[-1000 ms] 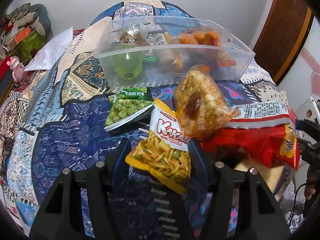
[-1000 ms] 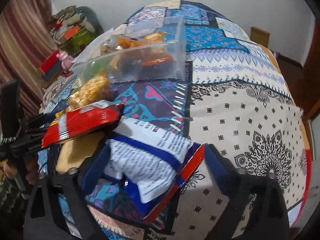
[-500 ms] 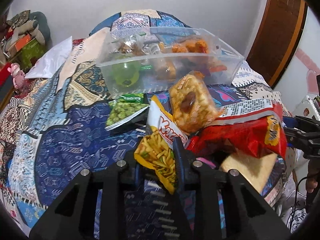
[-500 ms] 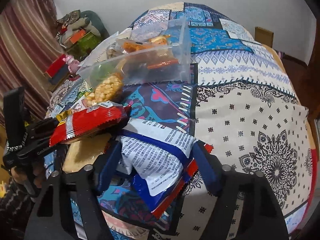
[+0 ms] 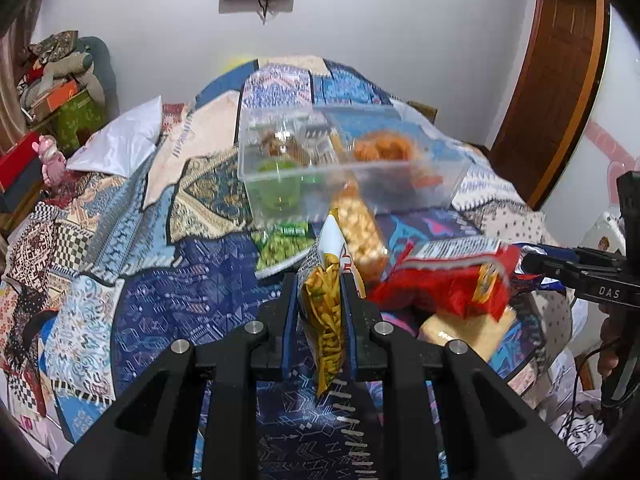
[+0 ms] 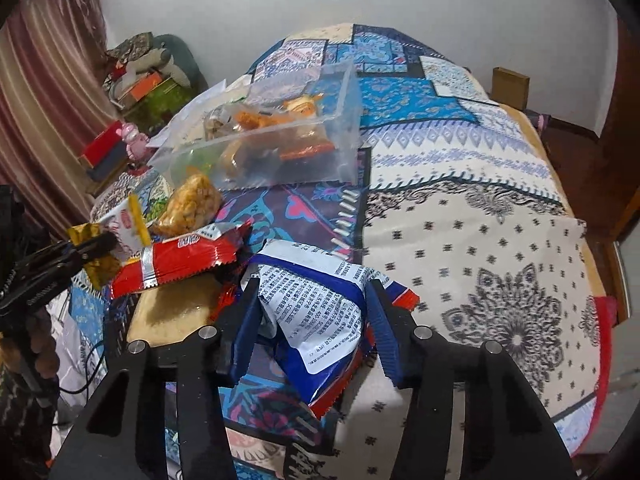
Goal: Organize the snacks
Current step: 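Drop the chip bag into the box with left gripper while right drops the wrapper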
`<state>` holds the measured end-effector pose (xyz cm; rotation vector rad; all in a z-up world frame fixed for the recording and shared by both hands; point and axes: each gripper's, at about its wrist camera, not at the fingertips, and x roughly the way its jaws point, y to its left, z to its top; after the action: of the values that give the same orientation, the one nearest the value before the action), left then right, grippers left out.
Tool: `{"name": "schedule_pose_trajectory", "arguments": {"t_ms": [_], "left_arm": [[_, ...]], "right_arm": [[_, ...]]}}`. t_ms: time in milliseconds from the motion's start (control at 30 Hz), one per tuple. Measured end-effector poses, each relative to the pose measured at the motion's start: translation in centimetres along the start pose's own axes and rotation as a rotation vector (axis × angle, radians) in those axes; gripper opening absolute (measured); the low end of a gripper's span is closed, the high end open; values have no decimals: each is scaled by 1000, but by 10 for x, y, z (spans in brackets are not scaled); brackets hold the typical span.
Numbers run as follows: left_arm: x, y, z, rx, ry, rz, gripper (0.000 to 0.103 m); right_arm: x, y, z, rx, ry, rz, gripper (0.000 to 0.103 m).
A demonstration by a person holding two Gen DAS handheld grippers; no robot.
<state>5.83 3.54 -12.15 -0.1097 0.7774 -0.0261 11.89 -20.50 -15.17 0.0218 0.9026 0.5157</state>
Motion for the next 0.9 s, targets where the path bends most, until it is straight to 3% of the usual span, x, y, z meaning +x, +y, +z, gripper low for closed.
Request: {"name": "schedule_pose_trajectory", "arguments": {"t_ms": [467,900], "left_arm": [[-14,2,57,3,-122,17,19],[26,9,105,-7,-144,1,20]], "right_arm": [[-36,11,52,-22,-172,-10,48],[-11,35,117,-80,-249,20,48]]}}
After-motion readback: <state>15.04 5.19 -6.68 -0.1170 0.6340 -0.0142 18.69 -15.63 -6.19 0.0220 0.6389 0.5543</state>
